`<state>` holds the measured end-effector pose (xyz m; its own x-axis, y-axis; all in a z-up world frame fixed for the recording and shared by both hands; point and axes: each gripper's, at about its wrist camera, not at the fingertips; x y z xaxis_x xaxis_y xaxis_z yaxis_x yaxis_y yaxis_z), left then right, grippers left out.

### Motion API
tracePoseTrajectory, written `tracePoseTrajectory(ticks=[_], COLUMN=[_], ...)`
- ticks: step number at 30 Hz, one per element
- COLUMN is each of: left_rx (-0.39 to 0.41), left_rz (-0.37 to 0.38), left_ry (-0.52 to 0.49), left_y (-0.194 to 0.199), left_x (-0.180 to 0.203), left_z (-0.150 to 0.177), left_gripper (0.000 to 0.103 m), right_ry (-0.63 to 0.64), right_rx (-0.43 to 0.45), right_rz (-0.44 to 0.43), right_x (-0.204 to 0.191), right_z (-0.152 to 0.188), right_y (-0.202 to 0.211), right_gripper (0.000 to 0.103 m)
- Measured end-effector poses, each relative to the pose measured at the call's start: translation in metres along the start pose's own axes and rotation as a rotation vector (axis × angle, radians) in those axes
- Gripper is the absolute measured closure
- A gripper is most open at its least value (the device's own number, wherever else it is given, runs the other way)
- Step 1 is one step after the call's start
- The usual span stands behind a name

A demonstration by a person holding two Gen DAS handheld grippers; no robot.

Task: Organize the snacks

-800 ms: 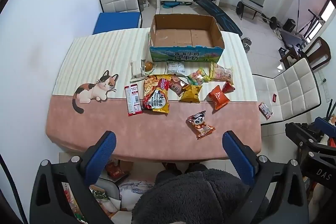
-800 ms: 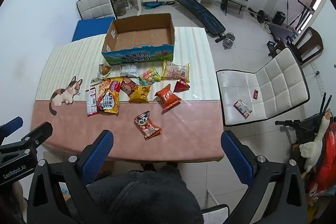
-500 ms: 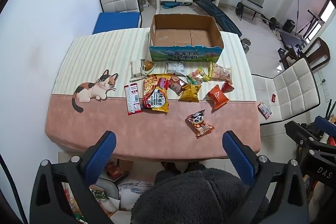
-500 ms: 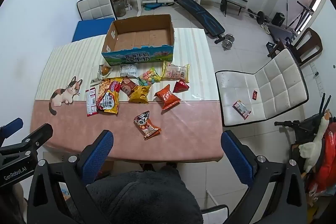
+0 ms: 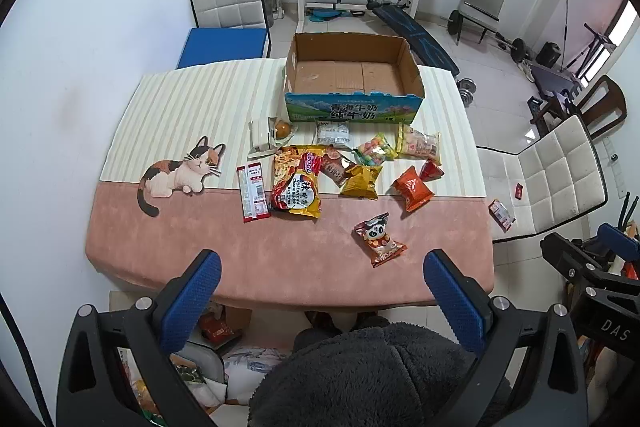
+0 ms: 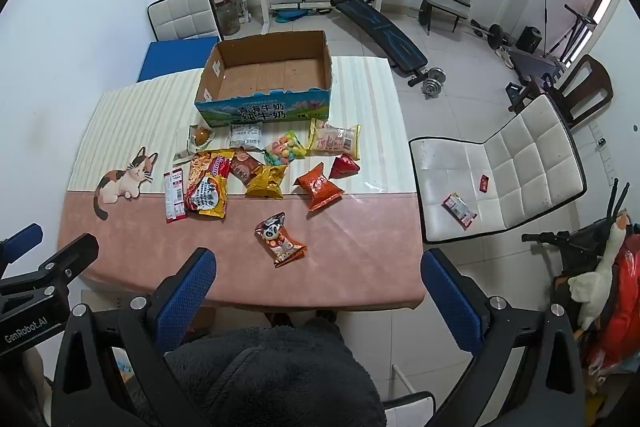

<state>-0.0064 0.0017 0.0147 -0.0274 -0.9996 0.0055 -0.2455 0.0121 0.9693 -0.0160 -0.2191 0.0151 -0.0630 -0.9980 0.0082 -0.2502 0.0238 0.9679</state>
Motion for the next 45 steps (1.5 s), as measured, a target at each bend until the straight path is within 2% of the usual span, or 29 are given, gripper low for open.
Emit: tracePoseTrajectory(ticks=[45], left_rx=[0.027], left_rz=[0.008], left_ry=[-0.016], left_y=[0.006], left_x=[0.007], left_z=[-0.011], left_gripper=[0.000], right_ry=[0.002], right_rx=[0.035], right_rz=[-0.014], right_x=[-0.009], right_z=[-0.015], right_y=[0.014], right_gripper=[0.000])
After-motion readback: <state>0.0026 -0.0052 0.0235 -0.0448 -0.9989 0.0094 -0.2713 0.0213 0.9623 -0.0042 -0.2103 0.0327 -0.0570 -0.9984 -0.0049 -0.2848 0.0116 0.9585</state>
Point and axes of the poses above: each gripper's, at about its wrist camera, not at the fingertips, and y roughly against the way its jaws point, x to its right, z to its underside, and after that the axes turned 8 degrees about -x, right-handed
